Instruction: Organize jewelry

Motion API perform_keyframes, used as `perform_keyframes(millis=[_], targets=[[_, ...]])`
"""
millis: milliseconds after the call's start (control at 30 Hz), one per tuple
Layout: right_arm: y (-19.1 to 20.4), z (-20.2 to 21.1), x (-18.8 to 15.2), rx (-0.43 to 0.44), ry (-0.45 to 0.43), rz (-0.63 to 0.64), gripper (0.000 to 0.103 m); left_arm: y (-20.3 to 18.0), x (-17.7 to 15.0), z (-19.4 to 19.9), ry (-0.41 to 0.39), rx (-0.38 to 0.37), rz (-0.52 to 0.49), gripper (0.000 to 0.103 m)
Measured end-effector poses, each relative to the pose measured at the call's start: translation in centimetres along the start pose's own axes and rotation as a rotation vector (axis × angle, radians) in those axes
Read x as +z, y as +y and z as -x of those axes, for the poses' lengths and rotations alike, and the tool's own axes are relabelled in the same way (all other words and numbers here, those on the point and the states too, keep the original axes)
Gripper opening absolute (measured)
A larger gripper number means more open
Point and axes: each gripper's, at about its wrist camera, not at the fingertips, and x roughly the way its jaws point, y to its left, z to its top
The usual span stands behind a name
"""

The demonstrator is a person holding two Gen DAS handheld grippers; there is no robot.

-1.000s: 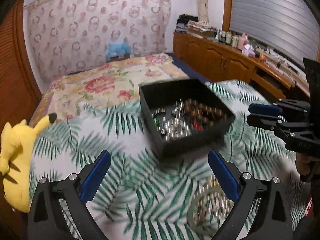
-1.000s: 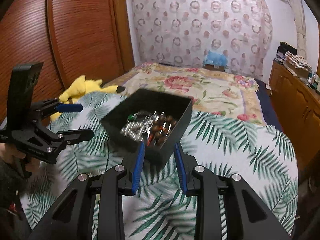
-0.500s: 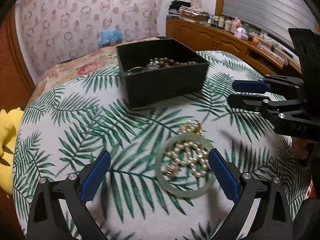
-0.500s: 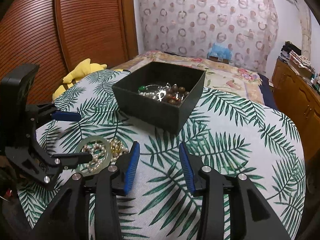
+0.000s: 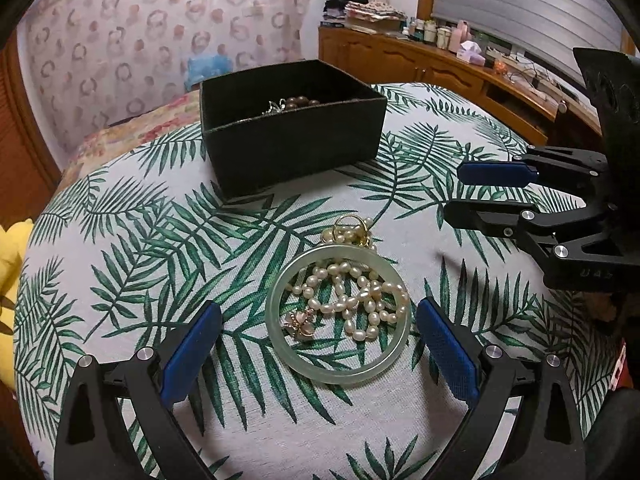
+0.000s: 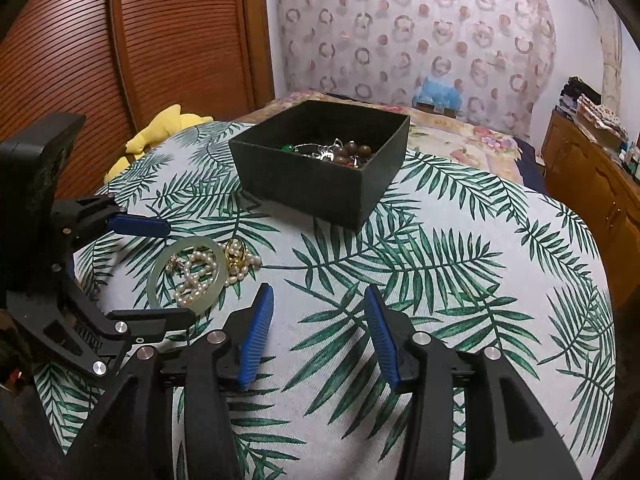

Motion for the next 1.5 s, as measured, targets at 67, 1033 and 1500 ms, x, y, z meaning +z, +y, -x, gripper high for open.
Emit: perform_keyframes(millis=[67, 1033, 1500], targets=[[0.0, -0.1, 0.0, 0.002, 0.002, 0.001, 0.051, 0.0, -0.1, 0.0, -0.006, 0.002, 0.001, 0.094], [4.8, -3.9, 3.9, 0.095, 0.057, 0.148, 0.040, 5.2, -0.6, 4.0, -0.136, -0.014, 0.122, 0.069], [5.7, -4.6, 3.6, 0.097, 0.094, 0.199, 0.010, 5.9, -1.0, 3.2, -0.126, -0.014, 0.131, 0.069]])
